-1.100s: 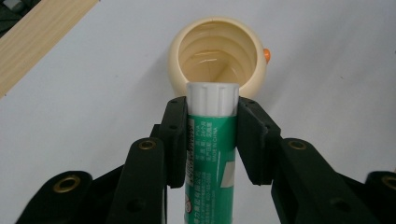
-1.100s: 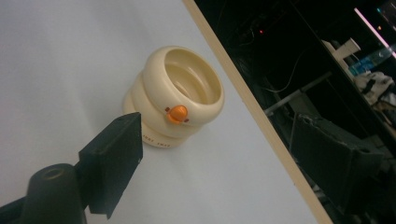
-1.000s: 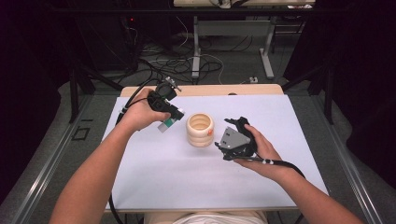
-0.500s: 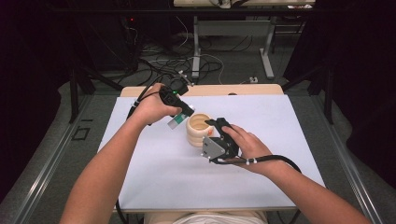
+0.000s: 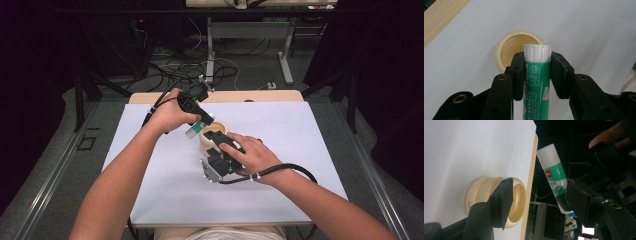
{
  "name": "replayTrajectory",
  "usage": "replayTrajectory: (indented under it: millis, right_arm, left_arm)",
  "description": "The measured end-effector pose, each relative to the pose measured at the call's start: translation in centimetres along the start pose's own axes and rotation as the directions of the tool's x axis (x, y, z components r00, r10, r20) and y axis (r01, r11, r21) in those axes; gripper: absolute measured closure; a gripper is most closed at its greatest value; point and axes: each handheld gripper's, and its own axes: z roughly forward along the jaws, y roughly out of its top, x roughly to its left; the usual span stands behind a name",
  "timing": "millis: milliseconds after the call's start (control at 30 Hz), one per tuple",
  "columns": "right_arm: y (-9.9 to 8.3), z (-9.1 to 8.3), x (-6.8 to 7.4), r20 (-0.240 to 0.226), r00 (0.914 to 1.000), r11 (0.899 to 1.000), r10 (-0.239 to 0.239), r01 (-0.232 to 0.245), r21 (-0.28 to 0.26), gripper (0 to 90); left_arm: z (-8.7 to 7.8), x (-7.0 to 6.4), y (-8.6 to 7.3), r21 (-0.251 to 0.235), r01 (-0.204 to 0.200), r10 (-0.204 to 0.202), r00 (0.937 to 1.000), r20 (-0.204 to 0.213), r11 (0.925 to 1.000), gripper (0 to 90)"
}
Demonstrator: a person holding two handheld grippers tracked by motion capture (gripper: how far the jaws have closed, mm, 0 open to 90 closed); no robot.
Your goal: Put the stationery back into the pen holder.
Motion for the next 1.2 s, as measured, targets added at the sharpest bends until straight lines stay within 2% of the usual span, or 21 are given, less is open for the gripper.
replayTrajectory:
  millis: [33, 200, 300, 400, 500, 533, 633, 667, 733, 800, 833, 900, 933, 967, 1000, 1067, 1100, 1133, 1167, 1200]
  right_arm:
    - [0.0, 0.2, 0.0, 0.005, 0.9999, 1.0, -0.012, 0.012, -0.015, 40.4]
    - [0.3, 0.5, 0.4, 0.03, 0.9951, 0.996, -0.094, 0.094, 0.003, 42.5]
    - [0.5, 0.8, 0.6, 0.049, 0.9872, 0.988, -0.152, 0.151, 0.009, 43.9]
    - [0.7, 1.0, 0.8, 0.067, 0.9798, 0.982, -0.188, 0.188, 0.013, 44.7]
    - [1.0, 1.3, 0.8, 0.071, 0.9679, 0.971, -0.241, 0.24, 0.018, 45.5]
    - [1.1, 1.5, 1.0, 0.073, 0.9679, 0.971, -0.24, 0.239, 0.027, 45.9]
    - [1.3, 2.0, 1.0, 0.076, 0.9586, 0.961, -0.275, 0.273, 0.037, 48.1]
    - [1.3, 2.2, 1.2, 0.085, 0.9577, 0.961, -0.275, 0.272, 0.041, 48.8]
    - [1.4, 2.6, 1.2, 0.079, 0.9505, 0.953, -0.3, 0.297, 0.052, 51.0]
    - [1.5, 2.9, 1.4, 0.076, 0.9489, 0.951, -0.306, 0.302, 0.064, 51.7]
    - [1.4, 3.1, 1.4, 0.087, 0.9452, 0.949, -0.315, 0.31, 0.059, 52.1]
    - [1.5, 3.4, 1.4, 0.075, 0.9448, 0.947, -0.319, 0.314, 0.07, 52.3]
    - [1.5, 3.6, 1.3, 0.072, 0.9403, 0.942, -0.333, 0.328, 0.067, 52.9]
    - [1.5, 3.8, 1.4, 0.102, 0.9381, 0.943, -0.331, 0.326, 0.062, 53.6]
    - [1.6, 3.9, 1.3, 0.083, 0.9368, 0.94, -0.34, 0.335, 0.072, 54.4]
    - [1.7, 4.3, 1.2, 0.109, 0.9295, 0.935, -0.352, 0.347, 0.069, 55.2]
    - [1.8, 4.3, 1.1, 0.085, 0.9287, 0.932, -0.361, 0.355, 0.079, 56.4]
    - [1.8, 4.5, 1.1, 0.096, 0.9253, 0.929, -0.367, 0.36, 0.082, 57.3]
    - [1.9, 4.6, 1.1, 0.115, 0.9175, 0.924, -0.381, 0.374, 0.076, 57.7]
    - [2.0, 4.7, 1.0, 0.081, 0.9194, 0.922, -0.385, 0.378, 0.087, 59.1]
  left_arm:
    - [0.0, 0.0, 0.0, 0.001, 0.002, -0.002, 1.0, 0.0, 1.0, 66.0]
    - [0.1, -0.1, 0.1, 0.001, 0.011, -0.011, 0.9999, 0.005, 0.9999, 66.0]
    - [0.2, -0.1, 0.2, 0.005, 0.017, -0.017, 0.9998, 0.009, 0.9999, 66.0]
    - [0.3, -0.1, 0.3, 0.011, 0.018, -0.019, 0.9997, 0.014, 0.9998, 66.0]
    - [0.5, -0.3, 0.4, 0.014, 0.024, -0.024, 0.9995, 0.02, 0.9996, 66.0]
    - [0.5, -0.3, 0.4, 0.016, 0.025, -0.025, 0.9995, 0.021, 0.9996, 66.0]
    - [0.6, -0.5, 0.5, 0.016, 0.026, -0.026, 0.9993, 0.027, 0.9995, 66.0]
    - [0.7, -0.5, 0.6, 0.019, 0.023, -0.024, 0.9992, 0.033, 0.9995, 66.0]
    - [0.8, -0.7, 0.6, 0.022, 0.028, -0.029, 0.9988, 0.039, 0.9993, 66.0]
    - [0.8, -0.7, 0.6, 0.024, 0.03, -0.031, 0.9986, 0.042, 0.9993, 66.0]
    - [0.8, -0.7, 0.6, 0.025, 0.031, -0.032, 0.9986, 0.043, 0.9992, 66.0]
    - [0.9, -0.7, 0.6, 0.024, 0.033, -0.034, 0.9983, 0.046, 0.9992, 66.0]
    - [0.9, -0.7, 0.7, 0.022, 0.033, -0.034, 0.9982, 0.049, 0.9992, 66.0]
    - [1.0, -0.7, 0.7, 0.023, 0.036, -0.037, 0.9979, 0.053, 0.9991, 66.0]
    - [1.1, -0.7, 0.7, 0.024, 0.034, -0.035, 0.9981, 0.051, 0.9991, 66.0]
    - [1.2, -0.7, 0.8, 0.026, 0.035, -0.036, 0.998, 0.053, 0.9991, 66.0]
    - [1.2, -0.8, 0.8, 0.027, 0.033, -0.035, 0.9979, 0.054, 0.9991, 66.0]
    - [1.3, -0.8, 0.8, 0.028, 0.031, -0.032, 0.9982, 0.051, 0.9991, 66.0]
    - [1.3, -0.8, 0.8, 0.027, 0.028, -0.029, 0.9985, 0.046, 0.9992, 65.9]
    - [1.3, -0.8, 0.8, 0.028, 0.026, -0.027, 0.9987, 0.043, 0.9993, 65.9]
